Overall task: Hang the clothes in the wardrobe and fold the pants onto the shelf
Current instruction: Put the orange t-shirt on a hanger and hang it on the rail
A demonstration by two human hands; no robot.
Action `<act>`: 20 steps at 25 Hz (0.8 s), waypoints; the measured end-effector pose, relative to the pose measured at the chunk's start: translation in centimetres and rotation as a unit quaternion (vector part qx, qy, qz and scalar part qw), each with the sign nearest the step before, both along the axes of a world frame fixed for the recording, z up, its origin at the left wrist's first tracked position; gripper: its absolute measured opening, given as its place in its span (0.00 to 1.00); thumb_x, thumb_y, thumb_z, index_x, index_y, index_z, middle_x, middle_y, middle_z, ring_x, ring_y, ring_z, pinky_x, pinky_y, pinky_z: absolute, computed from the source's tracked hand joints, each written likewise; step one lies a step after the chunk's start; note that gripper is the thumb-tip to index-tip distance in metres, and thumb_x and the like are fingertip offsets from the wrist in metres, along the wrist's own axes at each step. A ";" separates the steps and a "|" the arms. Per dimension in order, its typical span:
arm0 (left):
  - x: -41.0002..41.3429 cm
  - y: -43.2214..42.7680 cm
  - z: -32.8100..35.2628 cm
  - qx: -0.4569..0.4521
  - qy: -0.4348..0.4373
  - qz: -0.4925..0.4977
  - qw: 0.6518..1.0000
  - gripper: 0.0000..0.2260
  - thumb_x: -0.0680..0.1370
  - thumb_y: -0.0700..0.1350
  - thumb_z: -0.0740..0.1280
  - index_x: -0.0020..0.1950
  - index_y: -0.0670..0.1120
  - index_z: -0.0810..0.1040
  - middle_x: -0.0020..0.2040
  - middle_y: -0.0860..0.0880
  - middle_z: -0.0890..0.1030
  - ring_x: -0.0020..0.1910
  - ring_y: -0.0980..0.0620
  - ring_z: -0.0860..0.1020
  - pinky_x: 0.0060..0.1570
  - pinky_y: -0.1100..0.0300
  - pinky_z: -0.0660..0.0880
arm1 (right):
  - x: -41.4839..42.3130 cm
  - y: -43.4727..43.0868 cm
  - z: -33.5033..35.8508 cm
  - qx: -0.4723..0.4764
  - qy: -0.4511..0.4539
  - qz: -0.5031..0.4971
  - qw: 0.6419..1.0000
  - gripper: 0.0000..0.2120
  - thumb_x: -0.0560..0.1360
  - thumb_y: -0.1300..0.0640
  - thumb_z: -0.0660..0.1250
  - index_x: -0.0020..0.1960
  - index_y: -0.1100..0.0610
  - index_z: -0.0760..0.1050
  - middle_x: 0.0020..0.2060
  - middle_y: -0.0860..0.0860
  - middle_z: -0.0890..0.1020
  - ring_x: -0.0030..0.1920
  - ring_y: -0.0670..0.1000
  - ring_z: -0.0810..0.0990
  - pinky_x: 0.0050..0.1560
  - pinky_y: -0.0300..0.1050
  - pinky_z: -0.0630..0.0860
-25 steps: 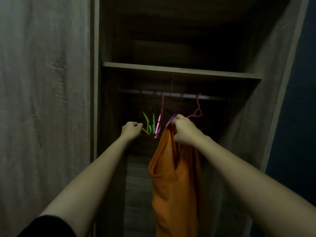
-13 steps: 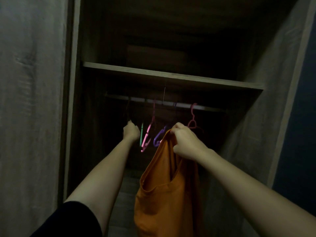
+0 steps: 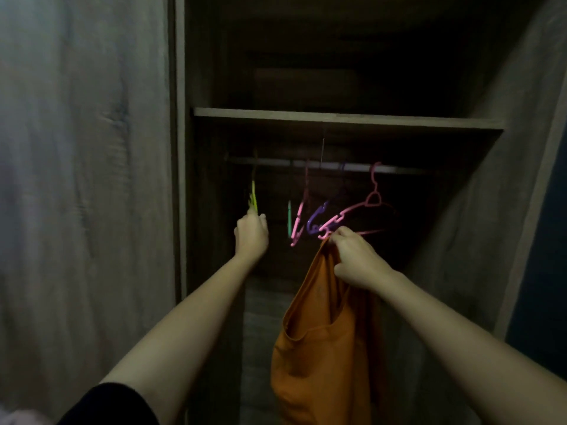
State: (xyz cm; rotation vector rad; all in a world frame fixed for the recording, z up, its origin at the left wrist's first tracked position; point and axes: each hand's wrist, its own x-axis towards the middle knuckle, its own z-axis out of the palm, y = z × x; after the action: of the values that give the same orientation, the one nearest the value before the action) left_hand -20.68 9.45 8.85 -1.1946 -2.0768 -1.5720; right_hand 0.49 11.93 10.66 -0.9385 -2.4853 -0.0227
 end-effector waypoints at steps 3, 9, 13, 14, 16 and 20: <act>0.1 -6.2 -2.4 -0.043 0.054 0.011 0.998 0.15 0.82 0.44 0.57 0.66 0.40 0.69 0.46 0.42 0.81 0.43 0.45 0.81 0.45 0.48 0.79 | -0.9 -1.7 -2.0 -0.034 -0.016 -0.027 0.999 0.20 0.68 0.68 0.65 0.60 0.60 0.74 0.61 0.55 0.70 0.64 0.56 0.70 0.62 0.47 0.71; -1.4 -19.2 -5.1 -0.141 0.127 0.038 0.981 0.12 0.80 0.43 0.56 0.60 0.41 0.73 0.50 0.38 0.81 0.50 0.36 0.78 0.49 0.47 0.73 | -2.5 -5.9 -5.6 -0.080 -0.089 -0.072 0.990 0.22 0.69 0.66 0.65 0.63 0.59 0.72 0.63 0.56 0.69 0.63 0.58 0.70 0.62 0.50 0.72; -2.9 -25.7 -5.3 -0.149 0.166 0.044 0.974 0.12 0.78 0.43 0.58 0.57 0.42 0.76 0.45 0.37 0.82 0.47 0.35 0.79 0.47 0.48 0.75 | -2.2 -7.5 -6.4 -0.105 -0.092 -0.103 0.985 0.25 0.70 0.67 0.64 0.66 0.59 0.69 0.66 0.56 0.66 0.65 0.59 0.67 0.64 0.51 0.70; -3.5 -27.3 -5.5 -0.131 0.177 0.042 0.974 0.11 0.78 0.43 0.60 0.56 0.42 0.78 0.44 0.37 0.82 0.45 0.36 0.80 0.46 0.49 0.74 | -2.0 -8.0 -6.4 -0.116 -0.088 -0.111 0.983 0.26 0.70 0.67 0.64 0.68 0.59 0.67 0.67 0.56 0.65 0.66 0.59 0.66 0.65 0.51 0.69; -5.1 -30.3 -6.3 -0.084 0.181 0.020 0.980 0.08 0.78 0.44 0.64 0.52 0.43 0.80 0.38 0.40 0.83 0.37 0.40 0.82 0.39 0.53 0.75 | -1.5 -8.5 -6.3 -0.135 -0.071 -0.127 0.980 0.29 0.70 0.68 0.64 0.70 0.58 0.64 0.69 0.55 0.63 0.68 0.59 0.63 0.67 0.53 0.68; -7.9 -34.8 -8.0 -0.037 0.161 -0.020 0.986 0.04 0.77 0.43 0.68 0.46 0.45 0.82 0.27 0.47 0.80 0.21 0.57 0.77 0.28 0.67 0.71 | -0.6 -9.1 -5.2 -0.148 -0.057 -0.116 0.981 0.31 0.70 0.69 0.63 0.72 0.57 0.61 0.70 0.54 0.60 0.68 0.59 0.62 0.67 0.54 0.68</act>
State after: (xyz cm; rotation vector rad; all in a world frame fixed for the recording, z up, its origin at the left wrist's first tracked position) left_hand -28.57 -25.36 0.87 -1.4185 -1.9229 -1.2285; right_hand -0.16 2.87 5.44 -1.3830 -2.5129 0.2281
